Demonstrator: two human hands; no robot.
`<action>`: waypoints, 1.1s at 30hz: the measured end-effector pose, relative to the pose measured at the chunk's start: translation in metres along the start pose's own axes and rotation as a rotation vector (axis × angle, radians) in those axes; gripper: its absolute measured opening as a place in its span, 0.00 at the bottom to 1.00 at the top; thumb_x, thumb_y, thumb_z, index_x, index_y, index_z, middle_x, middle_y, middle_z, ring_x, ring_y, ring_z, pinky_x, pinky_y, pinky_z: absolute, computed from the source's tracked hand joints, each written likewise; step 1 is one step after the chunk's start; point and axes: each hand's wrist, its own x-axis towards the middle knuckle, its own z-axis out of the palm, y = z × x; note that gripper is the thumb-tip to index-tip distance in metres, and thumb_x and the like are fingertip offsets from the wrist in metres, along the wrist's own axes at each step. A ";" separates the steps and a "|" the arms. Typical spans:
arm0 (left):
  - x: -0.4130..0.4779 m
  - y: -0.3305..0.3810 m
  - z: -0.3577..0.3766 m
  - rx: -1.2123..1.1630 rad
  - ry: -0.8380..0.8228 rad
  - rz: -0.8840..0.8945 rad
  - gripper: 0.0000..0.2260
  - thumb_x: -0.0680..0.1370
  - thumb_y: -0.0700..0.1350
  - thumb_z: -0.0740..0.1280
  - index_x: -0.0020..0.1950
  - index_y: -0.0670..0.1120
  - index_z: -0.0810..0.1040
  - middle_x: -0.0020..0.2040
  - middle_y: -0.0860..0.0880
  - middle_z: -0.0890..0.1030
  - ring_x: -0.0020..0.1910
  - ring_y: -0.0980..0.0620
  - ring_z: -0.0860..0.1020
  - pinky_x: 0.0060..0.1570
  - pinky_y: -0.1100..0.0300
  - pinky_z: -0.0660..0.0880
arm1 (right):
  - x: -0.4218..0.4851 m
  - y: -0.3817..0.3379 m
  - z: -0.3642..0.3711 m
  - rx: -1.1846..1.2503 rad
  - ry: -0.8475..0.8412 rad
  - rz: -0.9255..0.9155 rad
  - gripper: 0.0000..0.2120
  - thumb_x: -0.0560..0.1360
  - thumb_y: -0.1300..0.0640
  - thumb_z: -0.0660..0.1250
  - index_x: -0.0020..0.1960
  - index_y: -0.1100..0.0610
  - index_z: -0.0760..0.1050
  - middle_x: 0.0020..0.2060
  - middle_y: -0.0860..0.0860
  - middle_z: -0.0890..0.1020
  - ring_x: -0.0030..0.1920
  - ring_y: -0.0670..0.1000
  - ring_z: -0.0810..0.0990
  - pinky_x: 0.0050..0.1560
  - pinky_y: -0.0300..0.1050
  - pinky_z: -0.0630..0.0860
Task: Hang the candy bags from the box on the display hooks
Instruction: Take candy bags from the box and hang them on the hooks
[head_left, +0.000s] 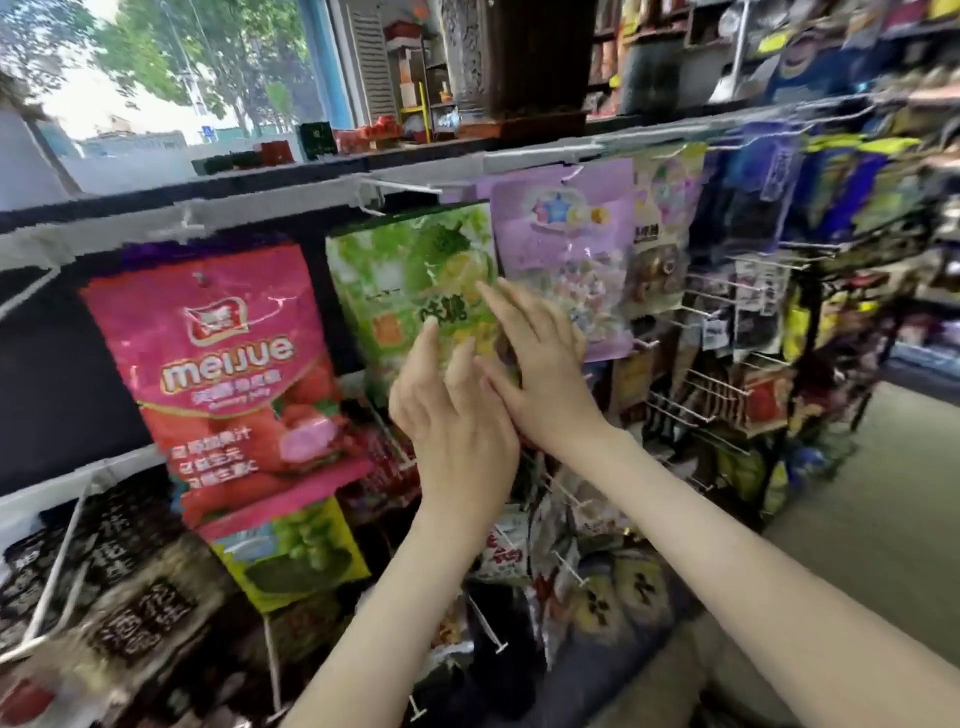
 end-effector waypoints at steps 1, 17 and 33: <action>-0.011 0.016 0.011 -0.058 -0.077 -0.010 0.17 0.77 0.37 0.62 0.64 0.43 0.63 0.69 0.39 0.63 0.64 0.41 0.65 0.62 0.47 0.65 | -0.013 0.020 -0.013 -0.016 -0.010 0.045 0.26 0.77 0.52 0.63 0.74 0.50 0.62 0.71 0.50 0.66 0.68 0.48 0.57 0.67 0.52 0.55; -0.369 0.186 0.173 -0.474 -1.517 0.151 0.20 0.78 0.41 0.64 0.69 0.38 0.69 0.72 0.38 0.66 0.70 0.39 0.66 0.68 0.50 0.62 | -0.406 0.292 -0.069 -0.205 -0.281 1.144 0.25 0.75 0.57 0.66 0.70 0.61 0.65 0.65 0.58 0.70 0.66 0.60 0.66 0.68 0.51 0.60; -0.804 0.104 0.251 -0.267 -2.035 0.056 0.32 0.77 0.54 0.62 0.76 0.42 0.58 0.75 0.41 0.62 0.72 0.43 0.62 0.70 0.51 0.60 | -0.808 0.450 0.205 0.167 -0.168 2.101 0.03 0.79 0.62 0.58 0.47 0.57 0.66 0.34 0.49 0.69 0.36 0.52 0.69 0.27 0.36 0.62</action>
